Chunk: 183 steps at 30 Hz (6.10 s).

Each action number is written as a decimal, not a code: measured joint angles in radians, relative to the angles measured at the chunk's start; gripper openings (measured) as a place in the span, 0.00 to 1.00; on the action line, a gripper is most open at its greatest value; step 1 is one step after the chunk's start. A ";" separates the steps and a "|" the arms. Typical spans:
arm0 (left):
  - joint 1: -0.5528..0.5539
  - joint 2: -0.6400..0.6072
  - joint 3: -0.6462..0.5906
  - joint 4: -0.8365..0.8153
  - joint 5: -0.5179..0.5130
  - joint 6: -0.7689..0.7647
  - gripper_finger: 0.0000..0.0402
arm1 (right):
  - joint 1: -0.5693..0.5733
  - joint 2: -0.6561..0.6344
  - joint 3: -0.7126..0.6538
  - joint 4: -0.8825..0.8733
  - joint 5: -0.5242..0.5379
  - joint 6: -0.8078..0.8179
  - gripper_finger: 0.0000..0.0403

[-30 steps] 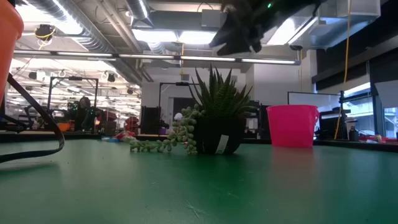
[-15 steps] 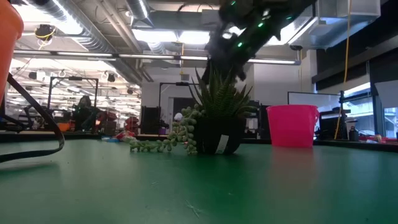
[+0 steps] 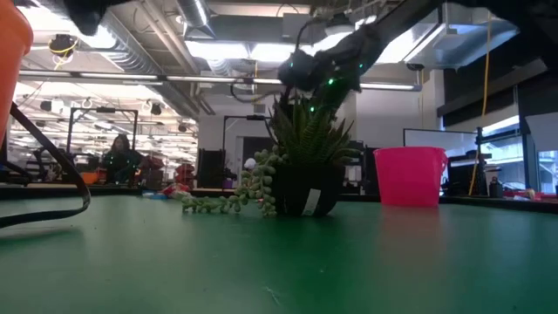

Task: Sort candy
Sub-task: Put the red candy into the orange bucket

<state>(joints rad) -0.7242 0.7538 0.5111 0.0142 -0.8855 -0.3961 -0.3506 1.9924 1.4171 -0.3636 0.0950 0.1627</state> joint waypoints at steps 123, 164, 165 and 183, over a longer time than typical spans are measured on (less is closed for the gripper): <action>0.267 -0.001 -0.237 0.528 0.218 0.084 0.39 | 0.110 -0.155 -0.110 -0.070 -0.136 -0.115 0.09; 0.268 -0.001 -0.237 0.491 0.214 0.056 0.39 | 0.062 0.046 -0.089 -0.057 -0.146 -0.065 0.41; 0.268 -0.001 -0.237 0.491 0.214 0.056 0.39 | 0.062 0.045 -0.089 -0.058 -0.149 -0.065 0.41; 0.268 -0.001 -0.237 0.491 0.214 0.056 0.39 | 0.034 0.041 -0.088 -0.106 -0.053 -0.060 0.36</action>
<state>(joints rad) -0.4564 0.7525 0.2741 0.5053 -0.6716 -0.3400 -0.3165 2.0335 1.3293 -0.4700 0.0418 0.1023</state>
